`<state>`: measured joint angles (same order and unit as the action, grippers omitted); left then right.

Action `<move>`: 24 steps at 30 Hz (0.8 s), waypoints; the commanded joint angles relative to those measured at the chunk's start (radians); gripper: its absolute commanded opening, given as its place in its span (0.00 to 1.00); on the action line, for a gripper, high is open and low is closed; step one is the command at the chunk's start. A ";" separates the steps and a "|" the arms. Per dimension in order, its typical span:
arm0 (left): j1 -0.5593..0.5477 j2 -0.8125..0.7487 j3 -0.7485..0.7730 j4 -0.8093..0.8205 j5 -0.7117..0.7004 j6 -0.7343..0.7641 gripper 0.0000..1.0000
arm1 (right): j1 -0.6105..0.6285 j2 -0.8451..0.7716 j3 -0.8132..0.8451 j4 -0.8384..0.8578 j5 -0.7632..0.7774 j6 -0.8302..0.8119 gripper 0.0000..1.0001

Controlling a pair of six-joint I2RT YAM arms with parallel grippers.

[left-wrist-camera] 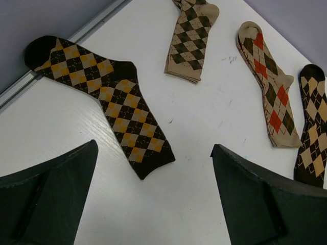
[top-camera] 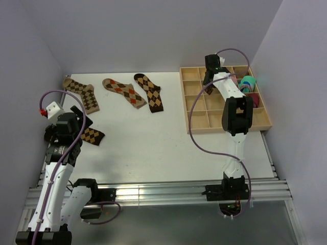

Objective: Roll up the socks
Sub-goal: Place the sock in the storage box.

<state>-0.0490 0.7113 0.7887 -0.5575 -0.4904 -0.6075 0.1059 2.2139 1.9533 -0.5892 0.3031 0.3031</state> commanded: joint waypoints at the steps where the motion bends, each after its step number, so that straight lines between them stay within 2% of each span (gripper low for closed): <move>1: -0.003 0.007 0.003 0.033 -0.027 0.022 0.99 | -0.018 0.061 0.137 -0.084 -0.004 0.076 0.00; 4: -0.003 0.016 0.004 0.036 -0.030 0.023 0.99 | -0.029 0.108 0.182 -0.103 0.013 0.106 0.00; 11: -0.003 0.030 0.006 0.034 -0.031 0.023 0.99 | -0.060 0.104 0.125 -0.049 0.076 0.195 0.00; 15: -0.003 0.031 0.004 0.033 -0.031 0.020 1.00 | -0.066 0.141 0.173 -0.072 0.076 0.234 0.00; 20: -0.003 0.028 0.004 0.031 -0.034 0.020 1.00 | -0.068 0.173 0.232 -0.089 0.036 0.266 0.00; 24: -0.003 0.025 0.003 0.031 -0.031 0.022 1.00 | -0.075 0.191 0.234 -0.080 -0.082 0.289 0.00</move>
<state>-0.0494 0.7444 0.7887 -0.5571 -0.4980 -0.6022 0.0402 2.3905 2.1414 -0.6739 0.2947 0.5461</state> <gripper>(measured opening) 0.995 0.321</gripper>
